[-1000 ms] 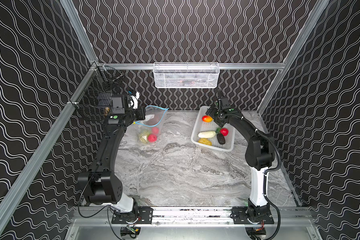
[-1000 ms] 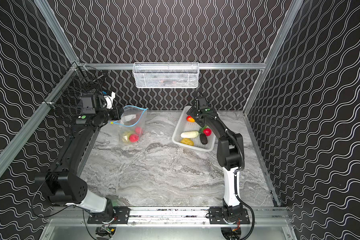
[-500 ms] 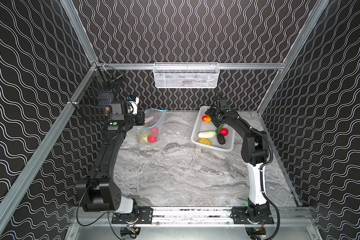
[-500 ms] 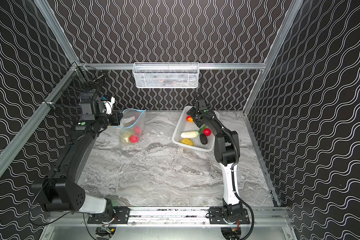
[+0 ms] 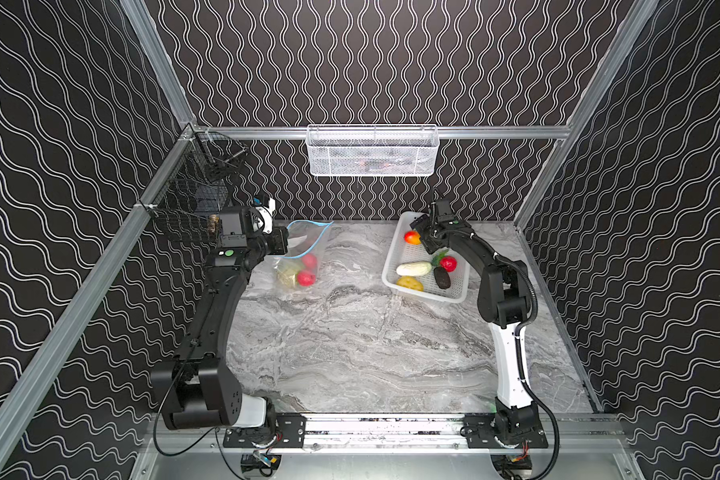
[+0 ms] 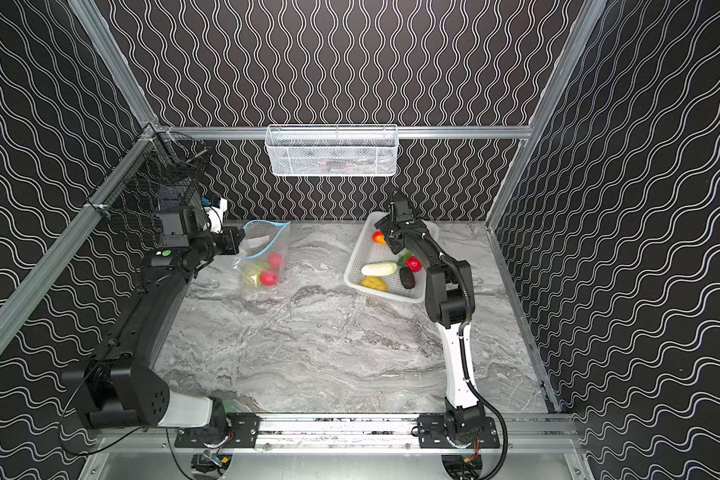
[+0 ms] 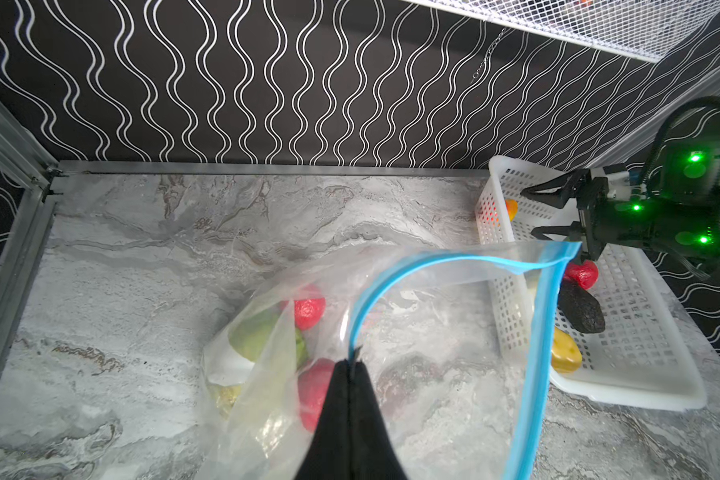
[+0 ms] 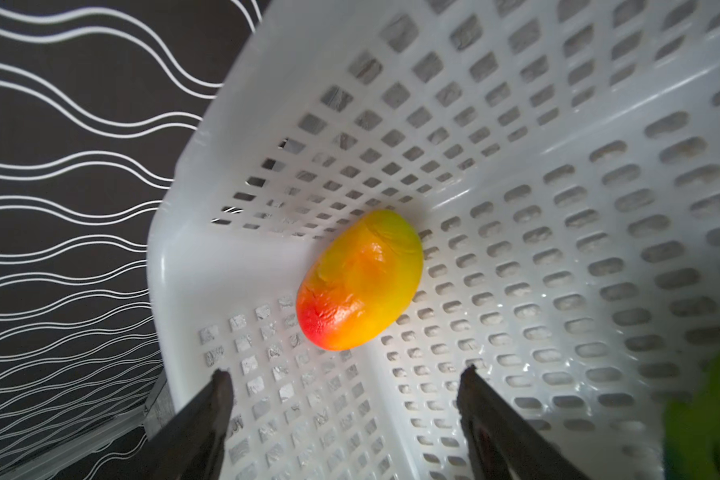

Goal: Place the food in the zip-top bag and seal the zipper
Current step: 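Lower the right gripper onto the mango and close on it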

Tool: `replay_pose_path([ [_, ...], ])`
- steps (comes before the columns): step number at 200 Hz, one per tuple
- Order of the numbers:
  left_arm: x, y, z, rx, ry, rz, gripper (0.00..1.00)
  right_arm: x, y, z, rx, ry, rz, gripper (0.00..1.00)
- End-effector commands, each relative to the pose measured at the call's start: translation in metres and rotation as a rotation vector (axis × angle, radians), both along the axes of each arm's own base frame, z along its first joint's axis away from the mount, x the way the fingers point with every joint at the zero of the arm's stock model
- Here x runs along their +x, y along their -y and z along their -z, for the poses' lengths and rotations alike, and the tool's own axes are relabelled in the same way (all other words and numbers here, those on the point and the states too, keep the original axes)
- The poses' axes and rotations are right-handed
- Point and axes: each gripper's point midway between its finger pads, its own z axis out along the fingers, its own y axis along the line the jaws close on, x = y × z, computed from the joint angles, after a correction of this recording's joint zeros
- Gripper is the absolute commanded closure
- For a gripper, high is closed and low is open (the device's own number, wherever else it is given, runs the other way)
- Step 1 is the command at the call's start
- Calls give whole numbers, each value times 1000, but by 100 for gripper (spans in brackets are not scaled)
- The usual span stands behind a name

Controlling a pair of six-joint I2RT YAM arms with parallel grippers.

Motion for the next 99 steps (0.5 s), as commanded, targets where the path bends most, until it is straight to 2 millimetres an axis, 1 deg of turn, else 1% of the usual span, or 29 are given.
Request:
replay_pose_path([
  [1, 3, -1, -12, -30, 37, -5, 100, 9, 3, -7, 11, 26, 43, 15],
  [20, 2, -1, -14, -42, 42, -8, 100, 12, 2, -6, 9, 19, 45, 15],
  [50, -1, 2, -14, -61, 45, 3, 100, 11, 2, 3, 23, -2, 62, 15],
  [72, -2, 2, -14, -59, 46, 0, 100, 7, 12, 9, 1, -28, 94, 15],
  [99, 3, 4, -2, -86, 12, 1, 100, 7, 26, 16, 12, -26, 143, 16],
])
